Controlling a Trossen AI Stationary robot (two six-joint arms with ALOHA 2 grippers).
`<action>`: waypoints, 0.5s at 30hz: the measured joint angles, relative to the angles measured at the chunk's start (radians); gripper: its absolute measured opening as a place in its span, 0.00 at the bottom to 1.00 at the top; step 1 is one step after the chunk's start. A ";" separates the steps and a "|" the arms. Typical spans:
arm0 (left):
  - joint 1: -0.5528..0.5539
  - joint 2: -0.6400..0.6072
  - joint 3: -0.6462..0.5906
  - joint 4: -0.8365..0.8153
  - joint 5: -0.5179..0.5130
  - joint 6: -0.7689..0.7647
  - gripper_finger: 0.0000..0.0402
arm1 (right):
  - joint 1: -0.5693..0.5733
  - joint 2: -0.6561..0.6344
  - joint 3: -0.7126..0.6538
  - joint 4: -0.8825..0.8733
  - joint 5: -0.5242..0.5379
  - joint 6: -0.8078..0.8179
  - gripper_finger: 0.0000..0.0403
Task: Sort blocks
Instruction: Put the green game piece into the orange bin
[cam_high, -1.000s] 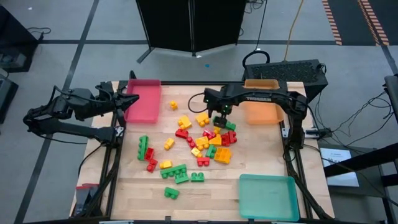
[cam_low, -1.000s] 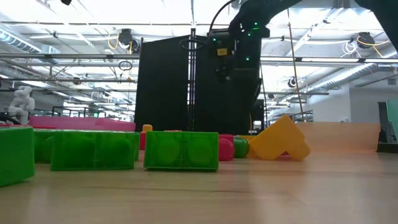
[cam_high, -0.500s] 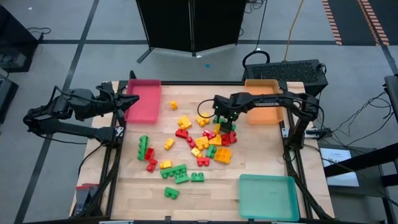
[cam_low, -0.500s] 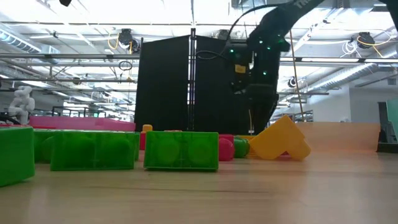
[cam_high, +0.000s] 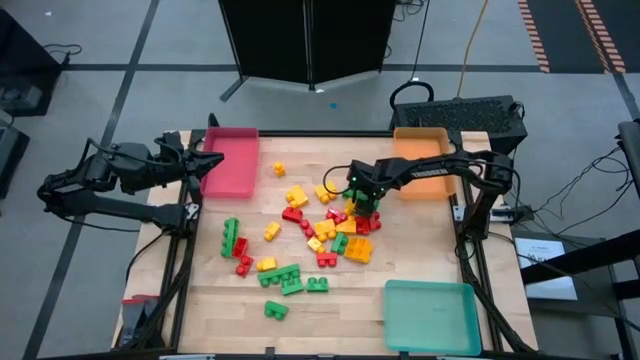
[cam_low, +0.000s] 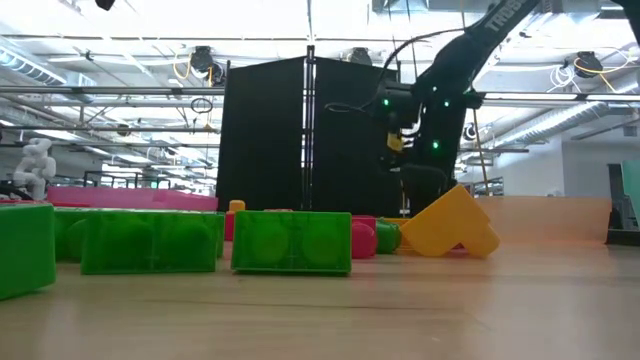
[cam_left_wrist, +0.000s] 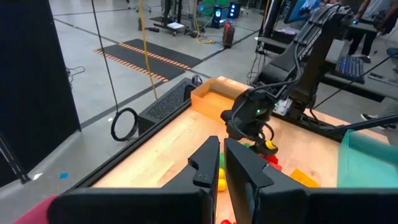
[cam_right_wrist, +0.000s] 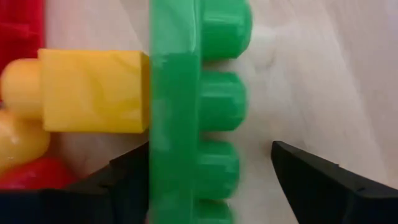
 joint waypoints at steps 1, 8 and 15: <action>0.000 0.000 0.000 0.000 0.000 0.000 0.08 | 0.000 0.005 -0.005 0.003 -0.002 0.008 0.71; 0.000 0.000 0.000 0.000 0.000 0.000 0.08 | 0.002 0.029 -0.015 -0.005 -0.017 0.037 0.36; 0.000 0.000 0.000 0.000 0.000 0.001 0.08 | 0.003 0.031 0.046 -0.077 -0.019 0.062 0.37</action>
